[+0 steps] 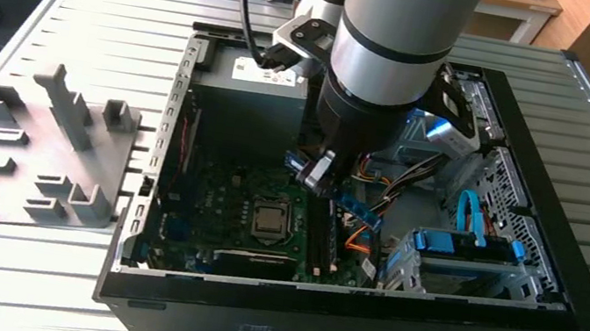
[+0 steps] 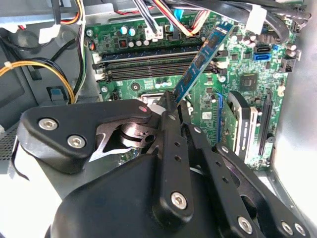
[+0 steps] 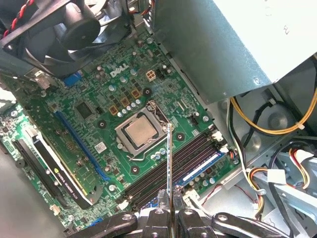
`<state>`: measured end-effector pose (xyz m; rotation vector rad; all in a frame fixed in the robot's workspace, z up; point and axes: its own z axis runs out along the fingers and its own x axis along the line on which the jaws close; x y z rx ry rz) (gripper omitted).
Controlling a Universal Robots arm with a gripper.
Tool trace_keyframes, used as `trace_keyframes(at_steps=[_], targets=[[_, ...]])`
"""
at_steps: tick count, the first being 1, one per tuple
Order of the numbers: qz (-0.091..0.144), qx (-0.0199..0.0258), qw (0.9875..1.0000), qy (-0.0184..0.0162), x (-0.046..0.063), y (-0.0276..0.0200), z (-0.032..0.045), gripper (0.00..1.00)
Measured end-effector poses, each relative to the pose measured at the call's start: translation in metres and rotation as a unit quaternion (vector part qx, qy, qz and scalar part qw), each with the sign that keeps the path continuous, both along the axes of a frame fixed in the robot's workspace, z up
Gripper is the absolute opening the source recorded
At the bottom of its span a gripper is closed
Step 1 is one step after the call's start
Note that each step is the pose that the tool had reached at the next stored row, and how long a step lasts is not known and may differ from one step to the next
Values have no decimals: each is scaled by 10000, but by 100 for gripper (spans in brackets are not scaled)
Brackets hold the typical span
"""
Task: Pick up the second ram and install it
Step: 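Insert the second ram into the second slot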
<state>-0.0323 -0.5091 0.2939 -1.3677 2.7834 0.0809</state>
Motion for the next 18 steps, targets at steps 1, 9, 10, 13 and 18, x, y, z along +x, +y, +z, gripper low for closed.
trace_keyframes(at_steps=[1,9,10,13,18], targets=[[-33,0,10000,0,0,0,0,14],[-246,-1,9997,0,0,0,-2,14],[-267,-2,9996,0,0,0,-2,14],[-330,-2,9995,0,0,0,-3,14],[-428,-3,9991,0,0,0,-3,14]])
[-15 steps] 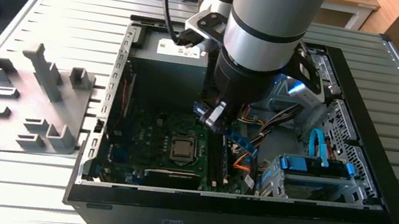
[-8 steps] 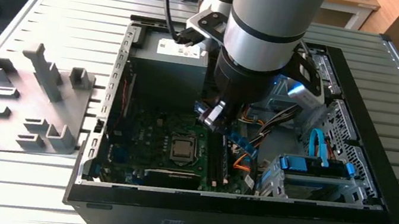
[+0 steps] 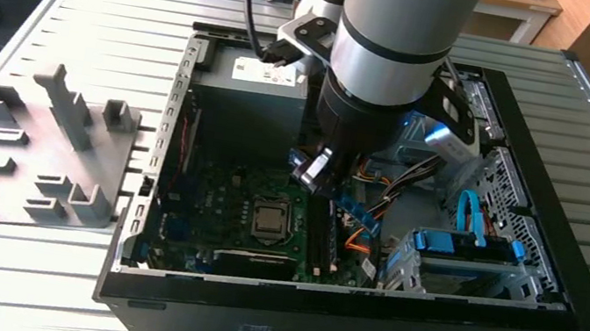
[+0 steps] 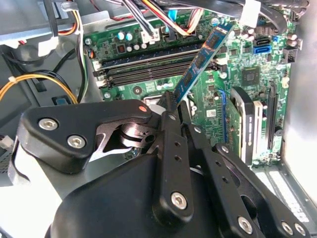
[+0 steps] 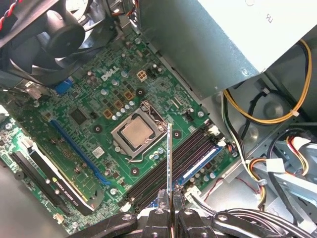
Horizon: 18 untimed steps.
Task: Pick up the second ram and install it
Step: 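Insert the second ram into the second slot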
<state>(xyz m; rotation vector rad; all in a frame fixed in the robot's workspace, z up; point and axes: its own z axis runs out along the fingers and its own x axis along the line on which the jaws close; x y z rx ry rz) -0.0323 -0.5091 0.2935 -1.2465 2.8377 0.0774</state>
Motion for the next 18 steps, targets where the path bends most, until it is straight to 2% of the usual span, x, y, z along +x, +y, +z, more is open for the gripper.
trace_keyframes(at_steps=[18], targets=[[-282,-8,9996,0,0,0,-1,14]])
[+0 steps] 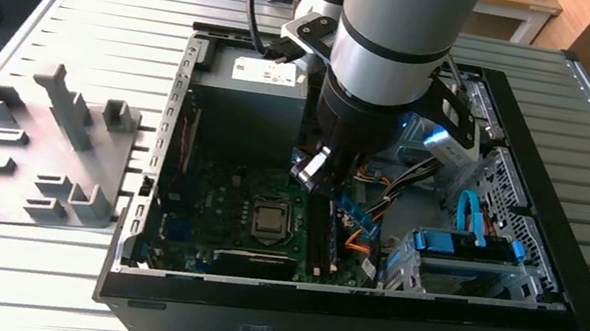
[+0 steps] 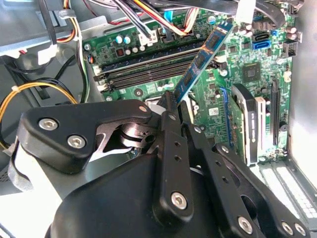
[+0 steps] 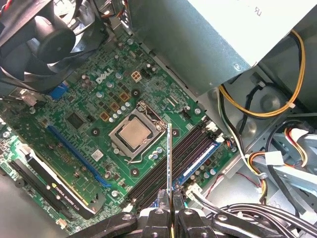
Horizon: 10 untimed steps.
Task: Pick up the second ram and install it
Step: 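Insert the second ram into the second slot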
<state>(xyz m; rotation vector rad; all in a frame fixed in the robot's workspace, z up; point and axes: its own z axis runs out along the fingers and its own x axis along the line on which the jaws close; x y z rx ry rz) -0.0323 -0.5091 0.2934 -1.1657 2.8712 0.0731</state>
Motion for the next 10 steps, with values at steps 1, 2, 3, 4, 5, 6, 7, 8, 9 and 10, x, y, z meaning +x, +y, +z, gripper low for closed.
trace_keyframes(at_steps=[1,2,3,4,5,6,7,8,9,10], targets=[[-15,-1,10000,0,0,0,0,14],[-28,-1,10000,0,0,0,0,14],[-41,-1,10000,0,0,0,0,14],[-54,-2,10000,0,0,0,0,14],[-66,-2,10000,0,0,0,0,14],[-78,-2,10000,0,0,0,0,14],[-89,-3,10000,0,0,0,0,14],[-102,-3,9999,0,0,0,0,14],[-114,-3,9999,0,0,0,0,14],[-126,-3,9999,0,0,0,0,14]])
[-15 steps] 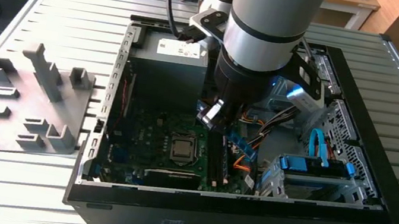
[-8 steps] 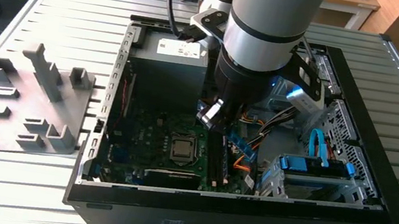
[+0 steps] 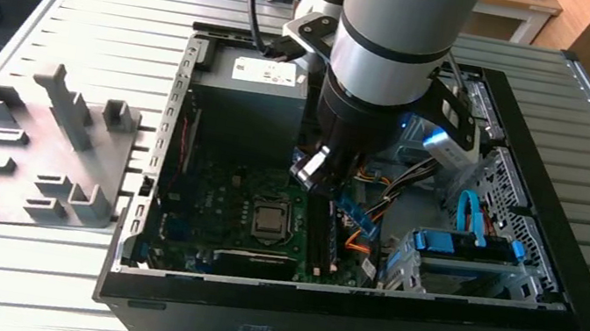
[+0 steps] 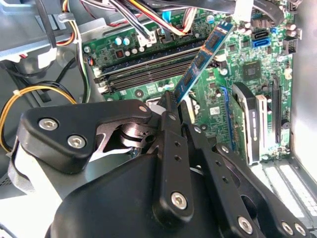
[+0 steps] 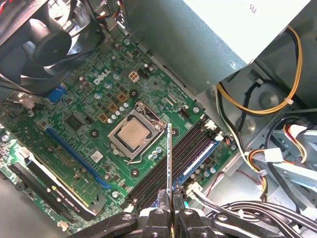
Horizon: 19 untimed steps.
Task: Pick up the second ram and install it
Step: 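Insert the second ram into the second slot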
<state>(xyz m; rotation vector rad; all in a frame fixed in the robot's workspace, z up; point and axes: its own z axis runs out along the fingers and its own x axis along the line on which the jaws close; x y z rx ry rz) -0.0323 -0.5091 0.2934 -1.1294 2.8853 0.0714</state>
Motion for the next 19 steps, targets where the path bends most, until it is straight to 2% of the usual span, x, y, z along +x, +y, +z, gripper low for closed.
trace_keyframes(at_steps=[19], targets=[[-249,-5,9997,0,0,0,0,14]])
